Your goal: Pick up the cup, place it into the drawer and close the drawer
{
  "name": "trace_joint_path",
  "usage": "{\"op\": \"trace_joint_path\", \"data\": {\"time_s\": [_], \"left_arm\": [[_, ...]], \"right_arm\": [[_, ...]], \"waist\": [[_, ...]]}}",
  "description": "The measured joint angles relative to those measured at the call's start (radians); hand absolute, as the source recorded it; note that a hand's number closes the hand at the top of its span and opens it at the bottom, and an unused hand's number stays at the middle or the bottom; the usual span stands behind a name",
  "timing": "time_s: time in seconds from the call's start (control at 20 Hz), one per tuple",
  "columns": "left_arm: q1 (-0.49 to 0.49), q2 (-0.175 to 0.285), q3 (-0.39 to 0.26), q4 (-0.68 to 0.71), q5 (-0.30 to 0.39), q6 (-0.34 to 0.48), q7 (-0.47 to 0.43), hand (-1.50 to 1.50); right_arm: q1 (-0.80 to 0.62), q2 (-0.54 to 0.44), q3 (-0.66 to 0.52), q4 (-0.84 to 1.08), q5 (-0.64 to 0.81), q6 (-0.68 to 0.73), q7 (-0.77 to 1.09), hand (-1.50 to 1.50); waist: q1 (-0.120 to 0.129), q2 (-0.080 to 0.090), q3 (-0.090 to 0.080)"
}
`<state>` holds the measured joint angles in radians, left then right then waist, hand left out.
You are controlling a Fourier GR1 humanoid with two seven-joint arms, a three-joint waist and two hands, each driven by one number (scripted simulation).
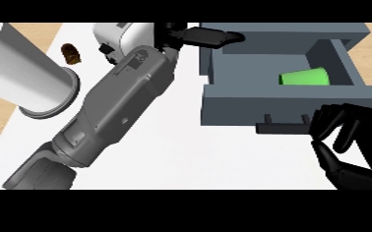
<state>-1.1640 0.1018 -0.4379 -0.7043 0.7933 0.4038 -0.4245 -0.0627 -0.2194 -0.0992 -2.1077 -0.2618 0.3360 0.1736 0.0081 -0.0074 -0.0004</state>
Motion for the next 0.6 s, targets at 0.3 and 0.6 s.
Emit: {"op": "trace_joint_path", "data": {"time_s": [0.3, 0.6], "left_arm": [[0.183, 0.125, 0.023, -0.207, 0.009, 0.007, 0.050, -1.50], [0.403, 0.242, 0.040, -0.463, 0.014, 0.009, 0.105, -1.50]], "right_arm": [[0.027, -0.040, 0.029, 0.003, 0.109, 0.039, -0.018, 1.50], [-0.005, -0.054, 0.050, 0.070, 0.210, 0.038, -0.013, 1.50]], "waist": [[0.018, -0.003, 0.000], [0.021, 0.000, 0.000]]}}
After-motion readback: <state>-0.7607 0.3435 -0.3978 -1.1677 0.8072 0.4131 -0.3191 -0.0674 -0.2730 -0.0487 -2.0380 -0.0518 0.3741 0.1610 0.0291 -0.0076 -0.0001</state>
